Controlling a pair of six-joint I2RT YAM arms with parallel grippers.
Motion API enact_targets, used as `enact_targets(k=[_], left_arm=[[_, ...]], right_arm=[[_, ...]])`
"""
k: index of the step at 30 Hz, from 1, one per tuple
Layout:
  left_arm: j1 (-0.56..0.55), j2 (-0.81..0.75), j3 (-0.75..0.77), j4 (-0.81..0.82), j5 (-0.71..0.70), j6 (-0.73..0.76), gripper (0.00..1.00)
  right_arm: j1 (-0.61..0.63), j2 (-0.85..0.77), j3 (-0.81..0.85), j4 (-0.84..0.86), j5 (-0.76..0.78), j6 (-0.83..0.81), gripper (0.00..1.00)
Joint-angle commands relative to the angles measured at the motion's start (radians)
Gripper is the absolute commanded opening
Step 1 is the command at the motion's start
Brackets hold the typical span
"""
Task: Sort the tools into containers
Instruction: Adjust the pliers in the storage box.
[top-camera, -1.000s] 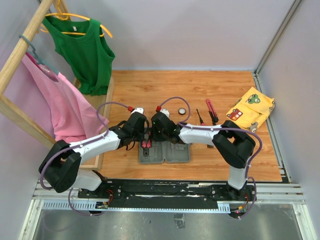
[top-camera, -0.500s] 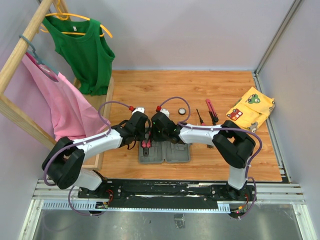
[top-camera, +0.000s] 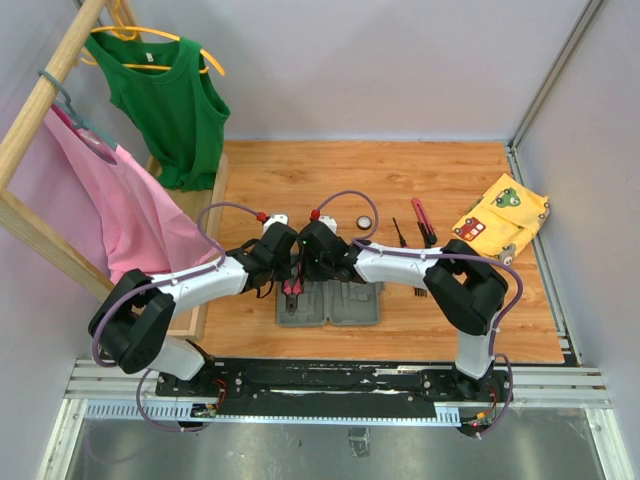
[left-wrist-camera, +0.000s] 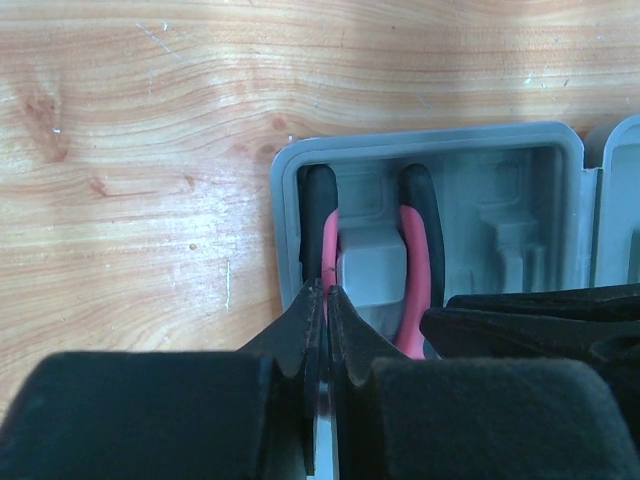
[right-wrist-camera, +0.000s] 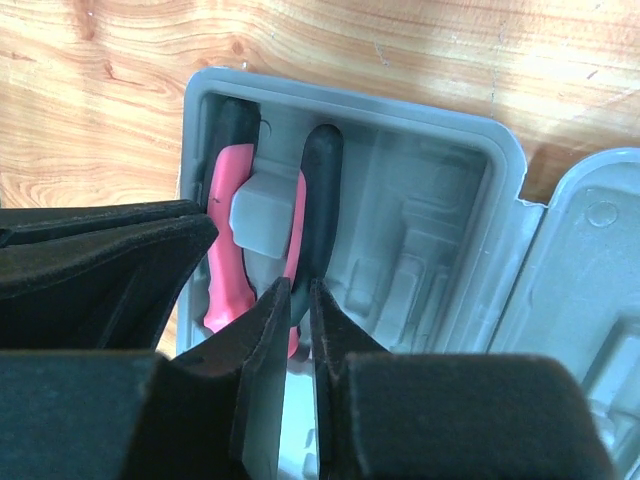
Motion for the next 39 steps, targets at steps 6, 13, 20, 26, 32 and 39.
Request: enact_targets(k=[6, 13, 20, 26, 32, 39], left_arm=[[0.005, 0.072, -0.037, -0.047, -0.02, -0.018, 0.06], [0.005, 0.065, -0.045, -0.044, -0.015, -0.017, 0.06], [0.005, 0.053, -0.054, -0.049, 0.0, -0.026, 0.06], [0.005, -0.07, -0.066, -0.059, 0.049, -0.021, 0.09], [0.001, -0.274, -0.063, -0.062, 0.135, 0.007, 0.22], [0.0, -0.371, -0.066, -0.113, 0.064, -0.014, 0.27]], right_arm=[[-0.01, 0.069, 0.019, -0.112, 0.03, -0.017, 0.14], [-0.01, 0.107, 0.017, -0.13, 0.033, -0.008, 0.13], [-0.01, 0.071, -0.021, -0.124, 0.053, 0.006, 0.12], [-0.01, -0.014, -0.042, -0.149, 0.061, -0.041, 0.13], [-0.009, -0.077, -0.066, -0.125, 0.029, -0.102, 0.14], [-0.01, -0.22, -0.132, -0.023, -0.019, -0.158, 0.18]])
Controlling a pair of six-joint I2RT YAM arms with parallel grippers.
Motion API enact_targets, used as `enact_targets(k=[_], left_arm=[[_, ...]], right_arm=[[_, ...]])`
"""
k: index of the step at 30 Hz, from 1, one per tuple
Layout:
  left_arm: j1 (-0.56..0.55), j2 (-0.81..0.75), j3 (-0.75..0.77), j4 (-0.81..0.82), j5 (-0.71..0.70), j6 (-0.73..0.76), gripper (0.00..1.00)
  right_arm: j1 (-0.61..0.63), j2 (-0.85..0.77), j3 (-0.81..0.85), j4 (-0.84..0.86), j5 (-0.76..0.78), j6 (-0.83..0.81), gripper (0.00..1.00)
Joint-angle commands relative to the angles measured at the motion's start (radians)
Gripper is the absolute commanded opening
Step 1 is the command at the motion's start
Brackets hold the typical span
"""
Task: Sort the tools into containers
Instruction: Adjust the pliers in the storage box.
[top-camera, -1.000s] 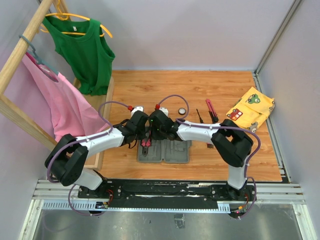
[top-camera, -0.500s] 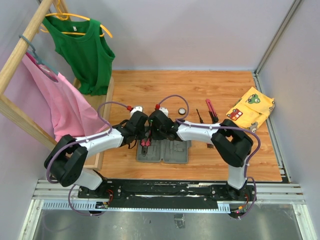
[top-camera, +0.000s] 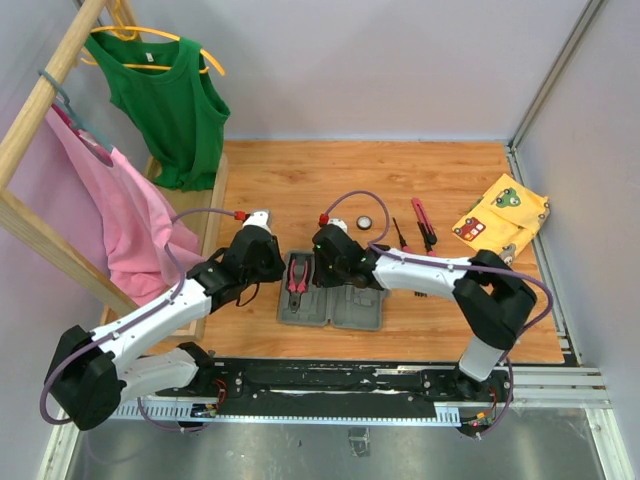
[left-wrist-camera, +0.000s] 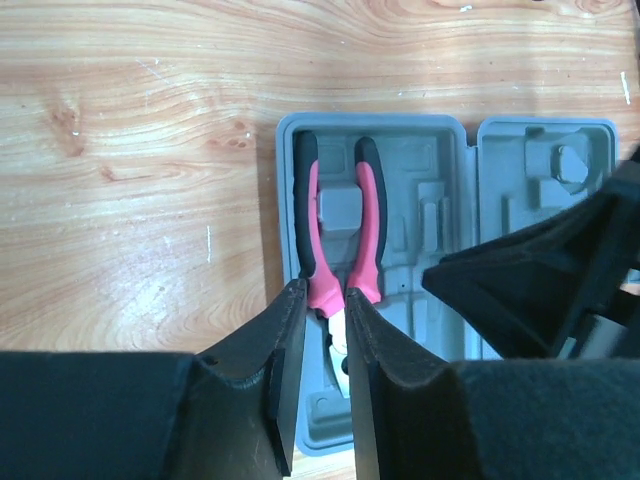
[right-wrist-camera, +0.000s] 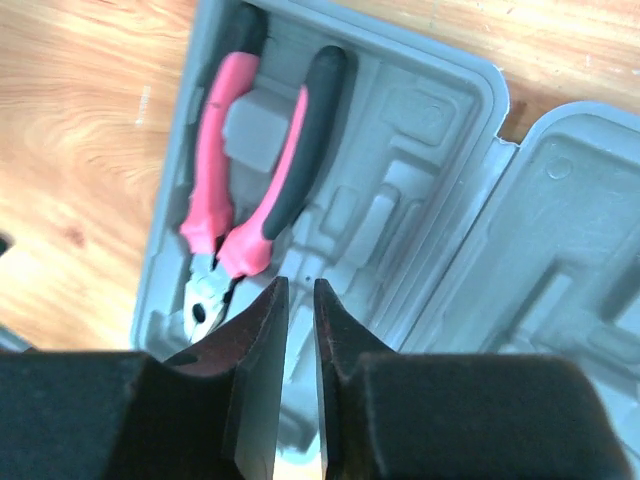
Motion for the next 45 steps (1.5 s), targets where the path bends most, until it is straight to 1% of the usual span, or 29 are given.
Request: enact_targets(k=[1, 3, 5, 8, 11, 13, 17, 21, 26, 32, 36, 39, 45], left_arm=[[-0.004, -0.015, -0.006, -0.051, -0.032, -0.01, 0.28], [-0.004, -0.018, -0.024, -0.048, -0.03, -0.018, 0.29], [-0.004, -0.03, -0.043, -0.042, -0.029, -0.025, 0.3], [-0.004, -0.07, -0.064, -0.039, -0.028, -0.029, 0.3], [-0.004, -0.129, -0.071, -0.045, -0.009, -0.033, 0.36], [-0.004, -0.157, -0.05, -0.072, 0.011, -0.044, 0.39], [-0.004, -0.193, 0.021, -0.144, 0.048, -0.055, 0.41], [-0.004, -0.215, 0.114, -0.236, 0.032, -0.025, 0.43], [-0.004, -0.232, 0.205, -0.312, 0.028, 0.018, 0.46], [-0.004, -0.231, 0.266, -0.36, 0.014, 0.078, 0.48], [-0.004, -0.237, 0.267, -0.366, -0.012, 0.106, 0.49], [-0.004, -0.247, 0.246, -0.346, -0.012, 0.103, 0.49], [-0.004, -0.269, 0.227, -0.327, -0.023, 0.097, 0.52]], right_arm=[[-0.005, -0.119, -0.044, 0.044, -0.016, -0.064, 0.19], [-0.004, -0.165, -0.07, 0.026, 0.001, -0.073, 0.23], [-0.004, -0.209, -0.088, -0.027, 0.051, -0.072, 0.27], [-0.005, -0.264, -0.114, -0.112, 0.17, -0.05, 0.36], [-0.005, -0.263, -0.117, -0.161, 0.219, -0.034, 0.45], [-0.005, -0.239, -0.102, -0.173, 0.22, -0.03, 0.47], [-0.004, -0.172, -0.06, -0.185, 0.221, -0.023, 0.48], [-0.005, -0.091, 0.01, -0.22, 0.22, -0.039, 0.48], [-0.004, -0.037, 0.04, -0.213, 0.193, -0.064, 0.48], [-0.005, 0.004, 0.05, -0.208, 0.162, -0.079, 0.49], [-0.005, 0.037, 0.064, -0.224, 0.148, -0.087, 0.49], [-0.005, 0.054, 0.074, -0.241, 0.146, -0.1, 0.45], [-0.004, 0.05, 0.075, -0.274, 0.153, -0.183, 0.31]])
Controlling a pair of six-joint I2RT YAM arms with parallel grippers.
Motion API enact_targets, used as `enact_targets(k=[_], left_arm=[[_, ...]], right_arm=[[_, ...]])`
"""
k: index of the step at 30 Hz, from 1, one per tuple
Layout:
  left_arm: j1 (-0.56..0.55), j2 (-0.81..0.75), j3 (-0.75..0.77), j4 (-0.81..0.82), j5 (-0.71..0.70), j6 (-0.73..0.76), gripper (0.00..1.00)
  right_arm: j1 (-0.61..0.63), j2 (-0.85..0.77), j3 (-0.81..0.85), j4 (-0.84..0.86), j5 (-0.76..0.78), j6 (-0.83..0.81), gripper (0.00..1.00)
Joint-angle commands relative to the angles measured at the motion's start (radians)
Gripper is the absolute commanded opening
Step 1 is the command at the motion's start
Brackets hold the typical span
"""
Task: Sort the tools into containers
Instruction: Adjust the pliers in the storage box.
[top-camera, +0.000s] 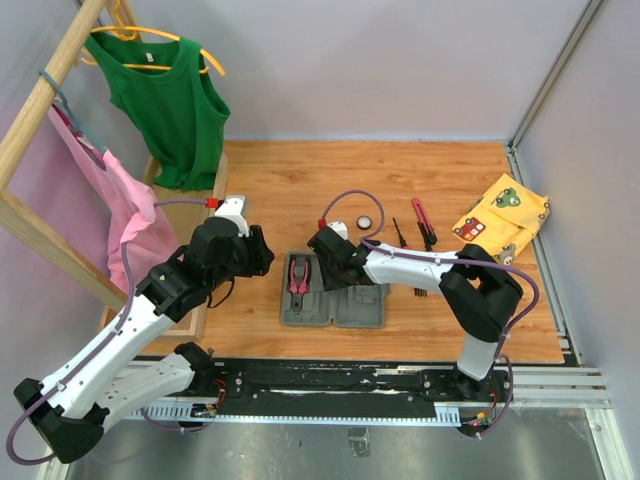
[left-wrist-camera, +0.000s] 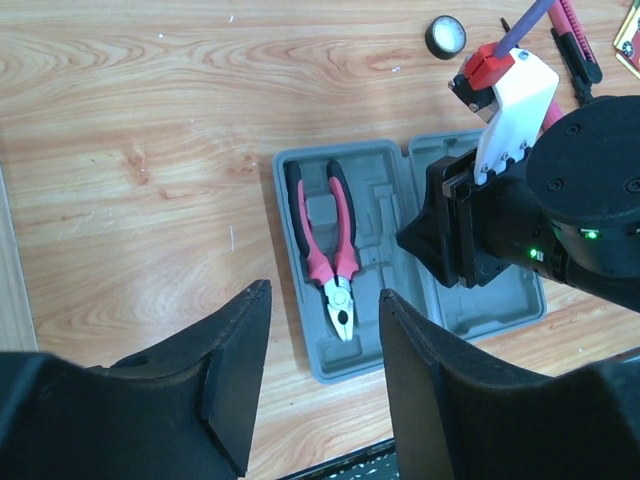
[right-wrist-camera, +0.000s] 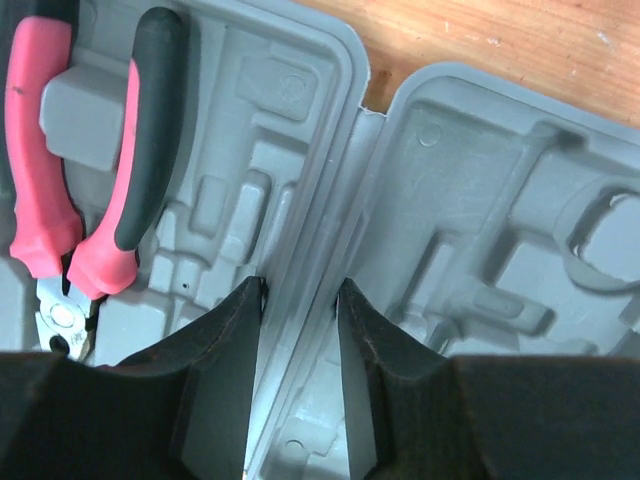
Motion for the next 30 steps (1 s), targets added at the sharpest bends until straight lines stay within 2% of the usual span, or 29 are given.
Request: enact_targets(k=[1, 5, 9, 11, 14, 20, 24, 30], left_arm=[[-0.004, -0.03, -0.012, 0.022, -0.023, 0.015, 0.53], [-0.004, -0.032, -0.015, 0.026, -0.024, 0.015, 0.54], [-0.004, -0.03, -0.019, 0.029, -0.023, 0.015, 0.54], [-0.004, -0.028, -0.02, 0.029, -0.023, 0.015, 0.54], [-0.004, -0.026, -0.021, 0.031, -0.024, 0.015, 0.55], [-0.004, -0.026, -0.024, 0.032, -0.028, 0.013, 0.56], [-0.004, -0.024, -0.026, 0.034, -0.027, 0.014, 0.57], [-0.004, -0.02, -0.028, 0.036, -0.023, 0.016, 0.57]], right_arm=[[-0.005, 0.002, 0.01, -0.075, 0.018, -0.104, 0.29], [-0.004, -0.015, -0.006, -0.075, 0.022, -0.177, 0.26], [-0.007, -0.029, -0.009, -0.071, 0.013, -0.22, 0.27], [-0.007, -0.049, -0.008, -0.061, -0.001, -0.243, 0.29], [-0.007, -0.108, -0.011, -0.033, -0.028, -0.277, 0.4], [-0.03, -0.236, -0.017, -0.025, -0.044, -0.321, 0.43], [-0.097, -0.32, -0.044, -0.058, -0.023, -0.332, 0.44], [-0.263, -0.427, -0.121, -0.096, -0.017, -0.344, 0.46]])
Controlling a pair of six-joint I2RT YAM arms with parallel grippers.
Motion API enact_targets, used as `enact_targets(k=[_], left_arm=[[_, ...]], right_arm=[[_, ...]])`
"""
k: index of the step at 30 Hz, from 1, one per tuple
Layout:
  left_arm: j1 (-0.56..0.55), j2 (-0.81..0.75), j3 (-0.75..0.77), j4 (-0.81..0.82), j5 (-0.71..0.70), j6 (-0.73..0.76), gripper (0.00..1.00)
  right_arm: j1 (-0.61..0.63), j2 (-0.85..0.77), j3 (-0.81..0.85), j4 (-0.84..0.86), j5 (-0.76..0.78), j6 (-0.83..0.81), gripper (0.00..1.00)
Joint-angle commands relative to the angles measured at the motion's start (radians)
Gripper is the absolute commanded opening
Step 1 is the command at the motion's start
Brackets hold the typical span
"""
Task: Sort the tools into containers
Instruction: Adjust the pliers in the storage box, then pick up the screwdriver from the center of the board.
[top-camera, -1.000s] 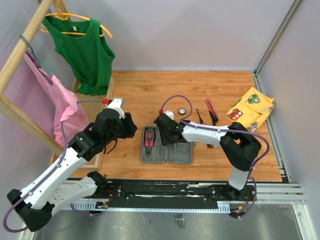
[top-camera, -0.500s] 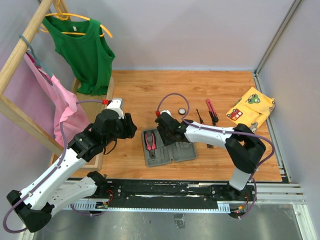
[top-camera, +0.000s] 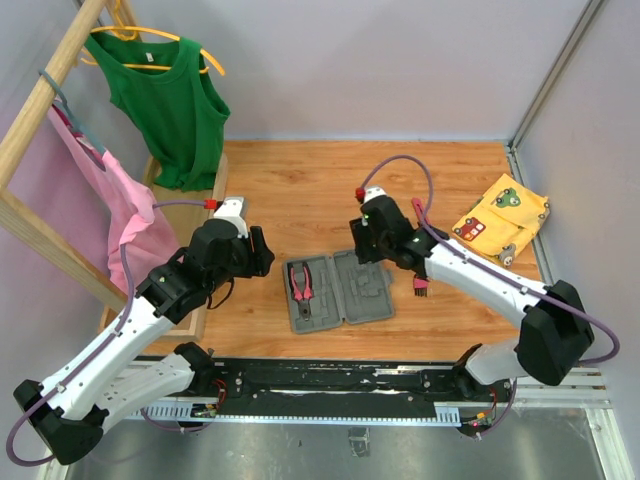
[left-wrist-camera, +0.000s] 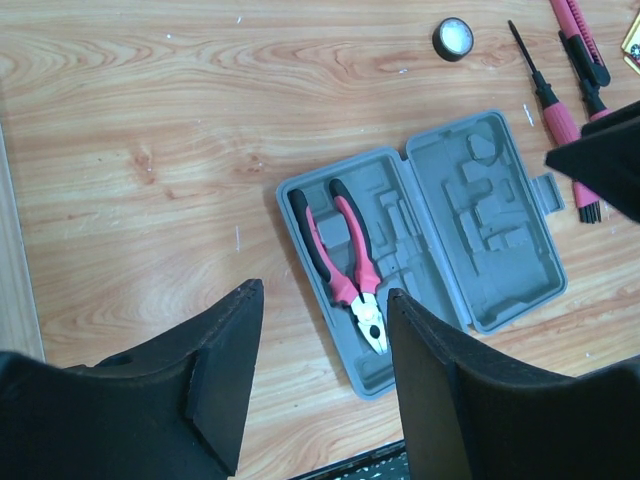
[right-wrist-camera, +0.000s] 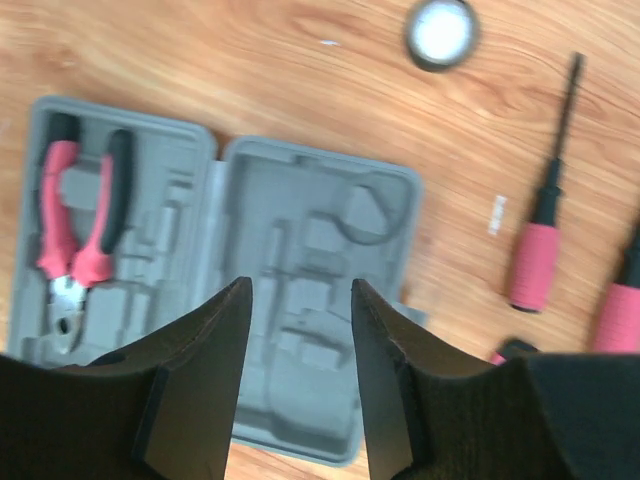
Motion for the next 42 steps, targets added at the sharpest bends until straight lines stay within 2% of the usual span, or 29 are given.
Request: enact_targets(k=[1, 8, 16, 24, 34, 42], left_arm=[[-0.004, -0.002, -0.008, 0.027, -0.006, 0.015, 0.57], [-0.004, 0.005, -0.011, 0.03, -0.002, 0.014, 0.57], [-0.004, 0.001, -0.011, 0.03, -0.005, 0.014, 0.57], [-0.004, 0.006, -0.011, 0.03, -0.008, 0.013, 0.58], [-0.004, 0.006, -0.012, 0.032, -0.01, 0.012, 0.58], [-0.004, 0.006, -0.013, 0.029, -0.016, 0.012, 0.58]], right_arm=[[-0.125, -0.073, -0.073, -0.067, 0.01, -0.023, 0.47], [-0.323, -0.126, -0.157, -0.092, -0.057, -0.038, 0.49], [-0.453, -0.066, -0.142, -0.089, -0.157, -0.089, 0.5], [-0.479, 0.067, -0.064, -0.098, -0.201, -0.139, 0.48], [-0.48, 0.214, 0.032, -0.12, -0.164, -0.18, 0.48], [-0.493, 0.313, 0.101, -0.169, -0.175, -0.209, 0.44]])
